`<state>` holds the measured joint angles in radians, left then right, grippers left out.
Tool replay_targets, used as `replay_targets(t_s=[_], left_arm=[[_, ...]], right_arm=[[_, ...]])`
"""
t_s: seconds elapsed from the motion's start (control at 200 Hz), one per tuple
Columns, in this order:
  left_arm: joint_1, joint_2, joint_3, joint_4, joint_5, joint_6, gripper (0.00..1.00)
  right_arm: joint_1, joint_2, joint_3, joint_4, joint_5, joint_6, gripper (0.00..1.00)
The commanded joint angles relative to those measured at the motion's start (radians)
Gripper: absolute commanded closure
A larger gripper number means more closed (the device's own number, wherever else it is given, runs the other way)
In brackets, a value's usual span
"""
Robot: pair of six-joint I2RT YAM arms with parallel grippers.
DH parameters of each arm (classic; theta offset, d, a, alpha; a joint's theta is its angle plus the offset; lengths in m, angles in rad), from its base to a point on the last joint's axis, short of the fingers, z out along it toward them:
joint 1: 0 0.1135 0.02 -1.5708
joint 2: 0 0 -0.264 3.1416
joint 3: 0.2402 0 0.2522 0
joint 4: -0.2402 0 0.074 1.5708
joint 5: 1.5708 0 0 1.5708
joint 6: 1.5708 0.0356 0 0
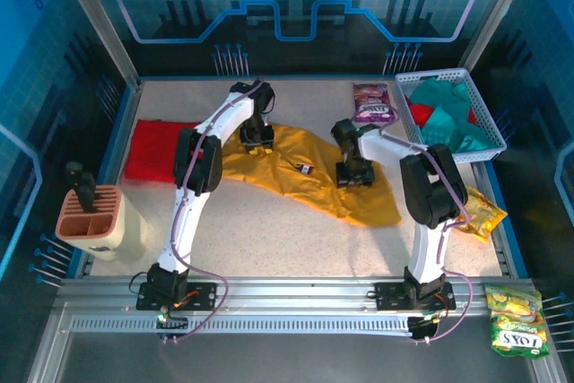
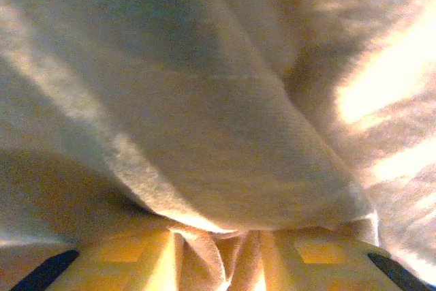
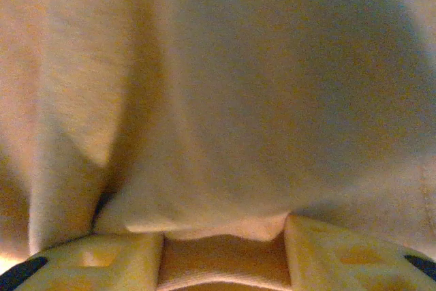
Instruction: Fold and stack the t-shirts
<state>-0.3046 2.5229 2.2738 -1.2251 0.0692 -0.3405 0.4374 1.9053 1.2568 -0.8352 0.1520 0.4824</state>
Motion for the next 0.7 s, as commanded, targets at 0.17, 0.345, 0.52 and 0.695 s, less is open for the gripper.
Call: replay_targets(t_s=[0.17,0.345,0.52,0.695], left_arm=[[-0.016,0.073,0.139,0.028,0.116,0.034,0.66],[-0.061,0.078,0.189,0.097,0.176,0.049,0.64],[-0.077,0.068,0.247,0.067,0.224,0.062,0.63],[-0.06,-0.096,0.198,0.006,0.124,0.094,0.61]], right_arm=[[0.346,-0.1,-0.105,0.055,-0.155,0.305,0.48],[0.472,-0.064,-0.046,0.146,-0.18,0.408,0.48],[0.486,-0.13,0.027,0.088,-0.057,0.388,0.46],[0.395,-0.266,0.071,0.031,0.073,0.249,0.36]])
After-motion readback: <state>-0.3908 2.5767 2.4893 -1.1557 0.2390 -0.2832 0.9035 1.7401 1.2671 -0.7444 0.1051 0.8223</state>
